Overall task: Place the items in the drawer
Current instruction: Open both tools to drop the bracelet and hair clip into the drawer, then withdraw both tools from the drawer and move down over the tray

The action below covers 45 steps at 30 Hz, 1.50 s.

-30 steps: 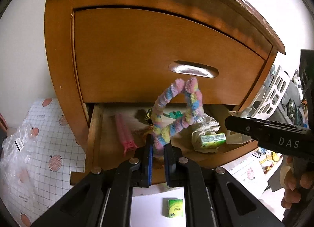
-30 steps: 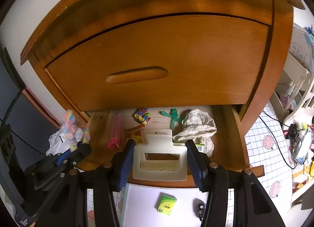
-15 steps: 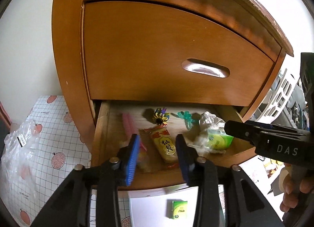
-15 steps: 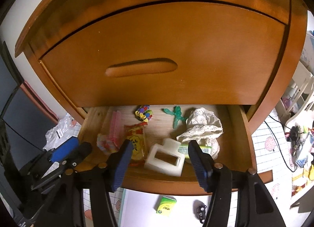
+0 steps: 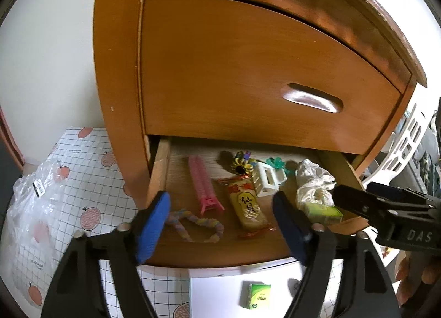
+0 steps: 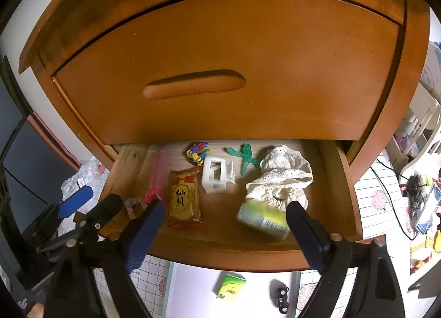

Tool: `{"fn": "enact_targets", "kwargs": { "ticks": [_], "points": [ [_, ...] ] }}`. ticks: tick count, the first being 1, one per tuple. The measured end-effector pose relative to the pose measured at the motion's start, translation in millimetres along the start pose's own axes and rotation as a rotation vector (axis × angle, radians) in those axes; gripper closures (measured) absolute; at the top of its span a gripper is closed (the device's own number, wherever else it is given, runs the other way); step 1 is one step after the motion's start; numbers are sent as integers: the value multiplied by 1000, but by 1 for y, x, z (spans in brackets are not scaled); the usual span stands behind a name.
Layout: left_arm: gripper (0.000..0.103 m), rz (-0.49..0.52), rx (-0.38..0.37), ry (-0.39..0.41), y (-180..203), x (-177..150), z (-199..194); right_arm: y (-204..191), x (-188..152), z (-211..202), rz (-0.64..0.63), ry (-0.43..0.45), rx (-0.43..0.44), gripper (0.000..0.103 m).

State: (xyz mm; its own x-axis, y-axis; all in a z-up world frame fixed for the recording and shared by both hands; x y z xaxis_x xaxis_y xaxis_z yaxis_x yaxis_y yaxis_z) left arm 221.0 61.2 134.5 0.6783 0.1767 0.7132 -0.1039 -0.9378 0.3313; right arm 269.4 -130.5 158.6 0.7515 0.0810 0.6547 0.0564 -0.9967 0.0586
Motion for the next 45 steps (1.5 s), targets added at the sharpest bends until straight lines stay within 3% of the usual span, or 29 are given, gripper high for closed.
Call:
{"fn": "enact_targets", "kwargs": {
  "ticks": [3, 7, 14, 32, 45],
  "points": [
    [19, 0, 14, 17, -3, 1, 0, 1, -1, 1, 1, -2, -2, 6],
    [0, 0, 46, 56, -5, 1, -5, 2, -4, 1, 5, 3, -5, 0],
    [0, -11, 70, 79, -8, 3, -10, 3, -7, 2, 0, 5, -9, 0],
    [0, -14, 38, 88, 7, -5, -23, 4, -18, -11, -12, 11, -12, 0],
    [0, -7, -12, 65, 30, -48, -41, 25, -62, -33, -11, 23, -29, 0]
  ]
}}
Point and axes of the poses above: each gripper's, at about its wrist camera, not at the fingertips, and z roughly the way its jaws point, y to its right, x to its top, the point moved 2 cm from there along z, roughly the way its jaws point, and after that the axes turned 13 degrees about -x, right-handed, at the moved point
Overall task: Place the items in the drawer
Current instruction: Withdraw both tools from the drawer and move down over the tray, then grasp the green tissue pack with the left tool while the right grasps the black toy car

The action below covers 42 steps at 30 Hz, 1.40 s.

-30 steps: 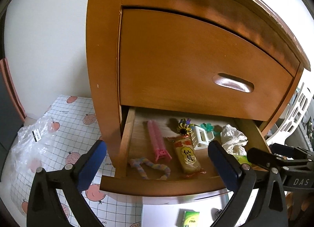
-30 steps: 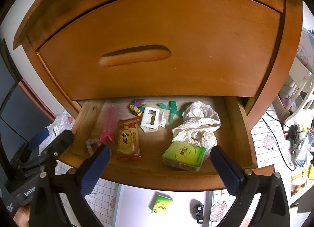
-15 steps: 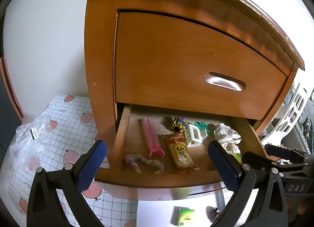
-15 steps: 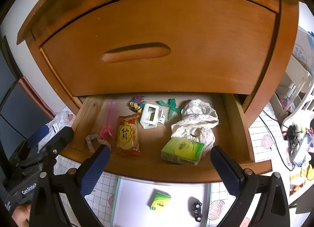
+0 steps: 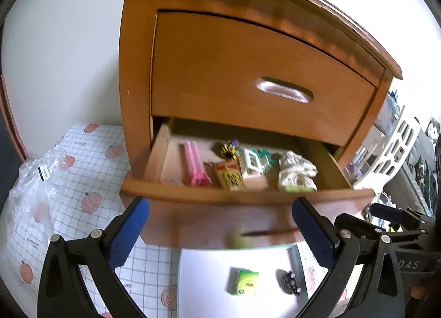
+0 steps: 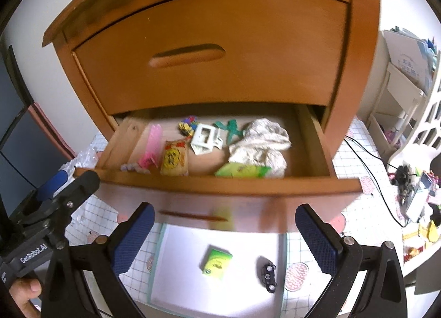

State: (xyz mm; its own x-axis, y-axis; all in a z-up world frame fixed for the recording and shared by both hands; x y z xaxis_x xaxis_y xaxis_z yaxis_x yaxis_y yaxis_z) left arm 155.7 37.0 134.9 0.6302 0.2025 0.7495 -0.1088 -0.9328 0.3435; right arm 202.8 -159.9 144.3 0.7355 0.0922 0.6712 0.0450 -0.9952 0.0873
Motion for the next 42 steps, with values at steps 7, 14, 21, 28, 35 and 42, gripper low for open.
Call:
{"fn": "enact_targets", "kwargs": {
  "ticks": [7, 14, 21, 28, 35, 42],
  "points": [
    [0, 1, -22, -38, 5, -31, 0, 14, -36, 1, 34, -26, 4, 0],
    [0, 3, -14, -116, 7, -65, 20, 25, -74, 21, 60, -86, 2, 0],
    [0, 9, -16, -160, 4, -89, 39, 37, -107, 53, 88, -165, -25, 0],
    [0, -3, -38, -234, -3, -118, 64, 48, -132, 85, 110, -239, -37, 0],
    [0, -11, -30, -339, -7, -146, 96, 64, -153, 121, 153, -339, -62, 0],
    [0, -16, -24, -426, -9, -172, 127, 70, -167, 150, 179, -425, -49, 0]
  ]
}}
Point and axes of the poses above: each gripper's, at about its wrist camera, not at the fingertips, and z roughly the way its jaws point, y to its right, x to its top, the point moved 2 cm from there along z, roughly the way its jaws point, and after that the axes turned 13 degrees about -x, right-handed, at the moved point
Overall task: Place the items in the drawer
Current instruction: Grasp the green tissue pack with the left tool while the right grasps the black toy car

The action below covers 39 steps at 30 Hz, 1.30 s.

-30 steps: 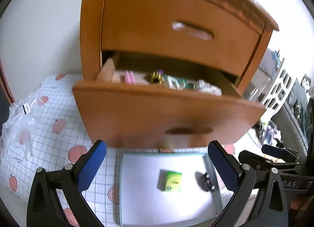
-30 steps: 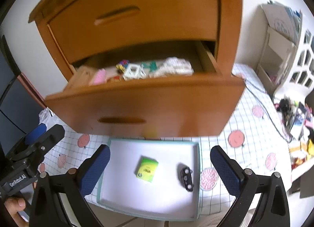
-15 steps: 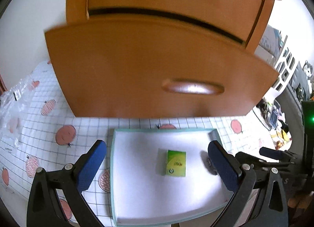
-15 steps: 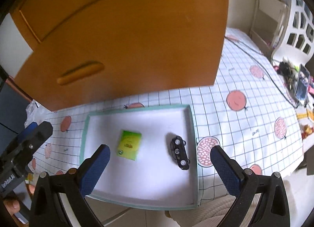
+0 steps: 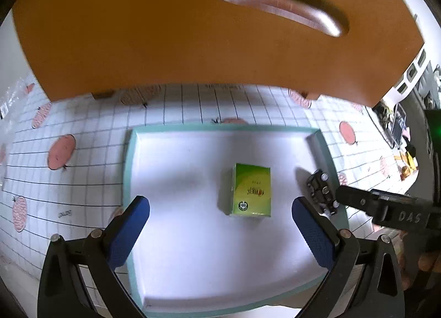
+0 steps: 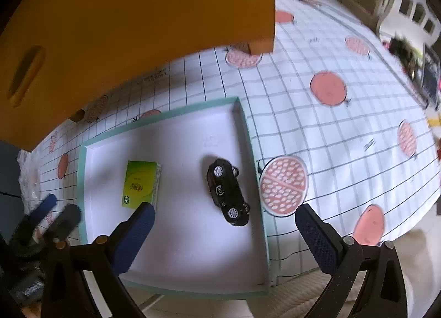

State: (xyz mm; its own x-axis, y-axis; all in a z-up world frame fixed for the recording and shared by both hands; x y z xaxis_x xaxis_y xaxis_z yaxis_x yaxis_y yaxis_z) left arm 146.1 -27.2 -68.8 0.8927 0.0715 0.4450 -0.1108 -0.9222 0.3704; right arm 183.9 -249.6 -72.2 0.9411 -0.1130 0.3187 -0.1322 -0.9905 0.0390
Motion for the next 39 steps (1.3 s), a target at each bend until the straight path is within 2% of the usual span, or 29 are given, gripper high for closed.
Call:
{"fn": "enact_targets", "kwargs": {
  "ticks": [4, 7, 12, 19, 20, 21, 22, 24, 28, 34, 39],
  "points": [
    [2, 22, -3, -38, 4, 0, 15, -1, 4, 12, 13, -29, 3, 2],
    [5, 50, -5, -63, 9, -1, 27, -6, 6, 21, -3, -47, 1, 7],
    [6, 87, 0, -90, 16, 1, 44, -13, 9, 34, -20, -74, -3, 18],
    [6, 114, 21, -130, 18, 2, 68, -18, 15, 49, -40, -89, -26, 19],
    [9, 113, 20, -136, 17, 3, 71, -18, 15, 50, -42, -89, -27, 20],
    [21, 116, 18, -139, 17, 3, 73, -18, 15, 52, -40, -89, -28, 21],
    [24, 119, 21, -145, 17, 4, 75, -17, 15, 54, -37, -95, -28, 22],
    [25, 116, 27, -157, 15, 4, 79, -17, 17, 56, -22, -98, -22, 24],
    [25, 104, 23, -166, 10, 5, 83, -9, 18, 50, 12, -79, 7, 25],
    [26, 104, 22, -165, 10, 6, 86, -13, 22, 28, -17, -28, 34, 25],
    [34, 106, 17, -159, 11, 8, 86, -23, 24, 17, -47, -10, 55, 28]
  ]
}}
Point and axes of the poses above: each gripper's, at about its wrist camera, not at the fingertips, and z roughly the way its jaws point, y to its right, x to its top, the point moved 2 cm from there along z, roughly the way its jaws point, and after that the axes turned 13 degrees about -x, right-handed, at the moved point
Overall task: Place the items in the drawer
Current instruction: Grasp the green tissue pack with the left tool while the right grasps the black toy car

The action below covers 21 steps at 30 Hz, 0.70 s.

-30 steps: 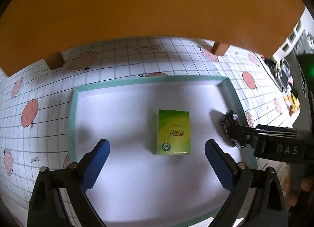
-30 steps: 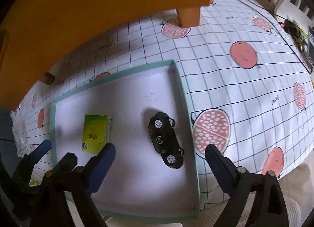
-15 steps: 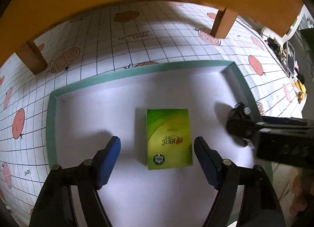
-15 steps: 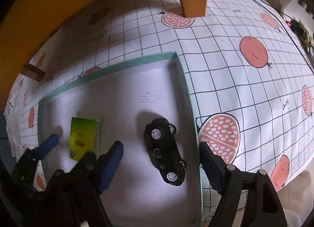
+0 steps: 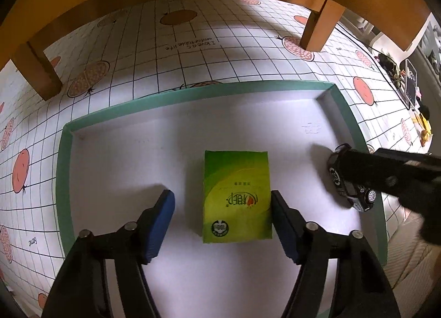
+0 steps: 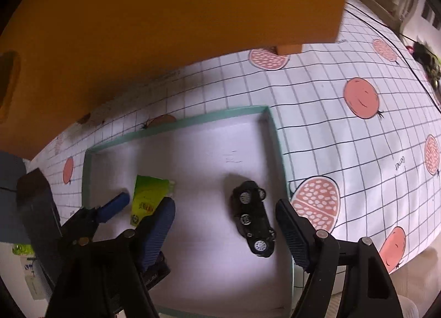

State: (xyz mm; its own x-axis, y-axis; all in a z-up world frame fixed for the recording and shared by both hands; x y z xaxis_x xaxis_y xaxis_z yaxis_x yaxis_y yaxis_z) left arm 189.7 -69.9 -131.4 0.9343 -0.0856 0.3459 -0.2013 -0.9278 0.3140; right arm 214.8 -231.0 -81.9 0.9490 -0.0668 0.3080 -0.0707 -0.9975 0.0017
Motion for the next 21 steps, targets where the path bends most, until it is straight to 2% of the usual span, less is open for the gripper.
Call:
{"fn": "enact_targets", "kwargs": {
  "ticks": [4, 7, 13, 21],
  "points": [
    [44, 8, -4, -2, 3, 0, -1, -3, -4, 14, -9, -35, -18, 34],
    [54, 15, -5, -4, 4, 1, -2, -3, -7, 27, -9, -60, -40, 42],
    [54, 22, 0, -4, 5, 1, -1, 2, -9, 44, 23, -104, -56, 48],
    [54, 33, 12, 0, 8, -2, -1, -12, -9, 48, -21, -91, -106, 50]
  ]
}}
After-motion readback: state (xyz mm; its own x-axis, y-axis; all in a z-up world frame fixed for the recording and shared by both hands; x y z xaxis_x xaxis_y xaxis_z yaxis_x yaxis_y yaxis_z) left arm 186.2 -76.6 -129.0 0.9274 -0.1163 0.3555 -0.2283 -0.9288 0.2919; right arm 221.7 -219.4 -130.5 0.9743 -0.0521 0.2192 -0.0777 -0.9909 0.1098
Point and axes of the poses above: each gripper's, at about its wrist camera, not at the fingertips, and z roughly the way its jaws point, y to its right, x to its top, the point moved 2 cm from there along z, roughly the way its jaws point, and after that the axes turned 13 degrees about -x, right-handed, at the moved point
